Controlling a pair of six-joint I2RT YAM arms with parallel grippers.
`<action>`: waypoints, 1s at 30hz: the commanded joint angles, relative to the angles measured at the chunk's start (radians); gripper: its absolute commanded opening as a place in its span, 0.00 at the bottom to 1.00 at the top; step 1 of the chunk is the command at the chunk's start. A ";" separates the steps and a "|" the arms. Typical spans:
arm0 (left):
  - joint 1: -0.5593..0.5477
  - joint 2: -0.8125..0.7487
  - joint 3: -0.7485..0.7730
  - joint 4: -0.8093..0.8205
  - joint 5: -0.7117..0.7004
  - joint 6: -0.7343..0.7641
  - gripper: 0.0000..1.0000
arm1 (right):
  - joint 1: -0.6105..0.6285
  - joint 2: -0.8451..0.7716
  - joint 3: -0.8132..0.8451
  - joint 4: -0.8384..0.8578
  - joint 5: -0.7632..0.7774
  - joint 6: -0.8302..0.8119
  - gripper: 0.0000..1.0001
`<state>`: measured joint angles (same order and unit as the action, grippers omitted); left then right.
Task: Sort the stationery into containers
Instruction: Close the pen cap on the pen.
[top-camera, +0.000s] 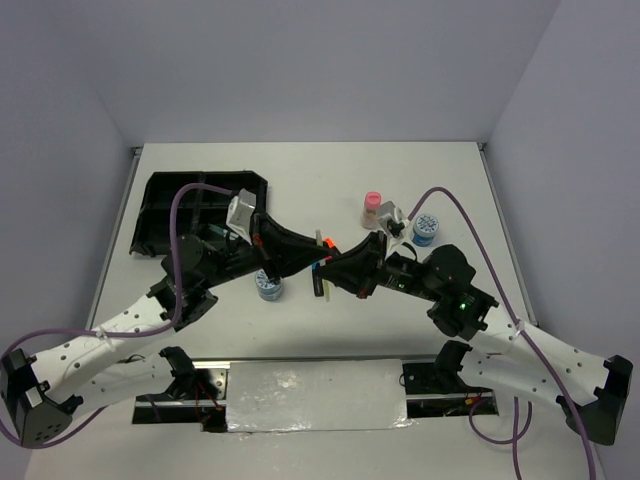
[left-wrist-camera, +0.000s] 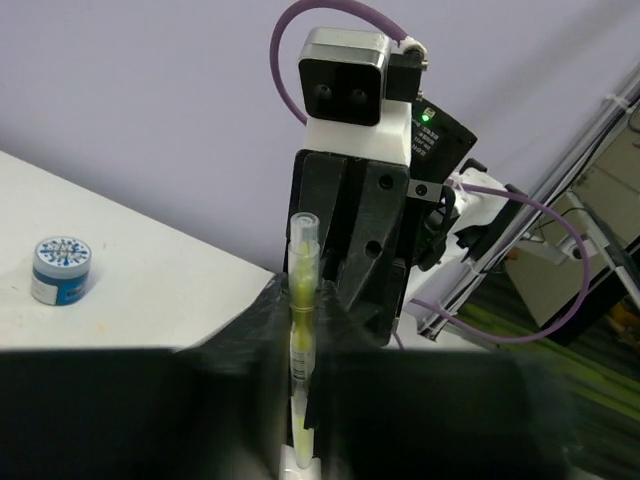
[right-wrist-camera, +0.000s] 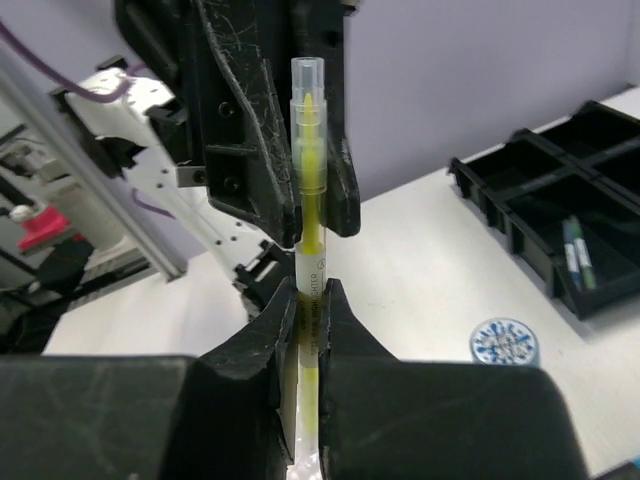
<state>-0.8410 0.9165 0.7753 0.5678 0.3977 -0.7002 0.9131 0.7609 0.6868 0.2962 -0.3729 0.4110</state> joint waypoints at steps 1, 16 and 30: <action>-0.012 -0.010 0.062 0.025 0.038 0.034 0.30 | -0.002 0.011 0.036 0.067 -0.034 0.009 0.00; -0.012 0.021 0.242 -0.238 -0.168 0.108 0.57 | -0.003 -0.008 0.033 0.003 -0.015 -0.044 0.00; -0.010 0.016 0.182 -0.233 -0.083 0.064 0.21 | -0.003 0.003 0.086 -0.035 0.038 -0.058 0.00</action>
<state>-0.8497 0.9470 0.9539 0.3145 0.2829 -0.6327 0.9119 0.7639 0.7086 0.2371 -0.3515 0.3744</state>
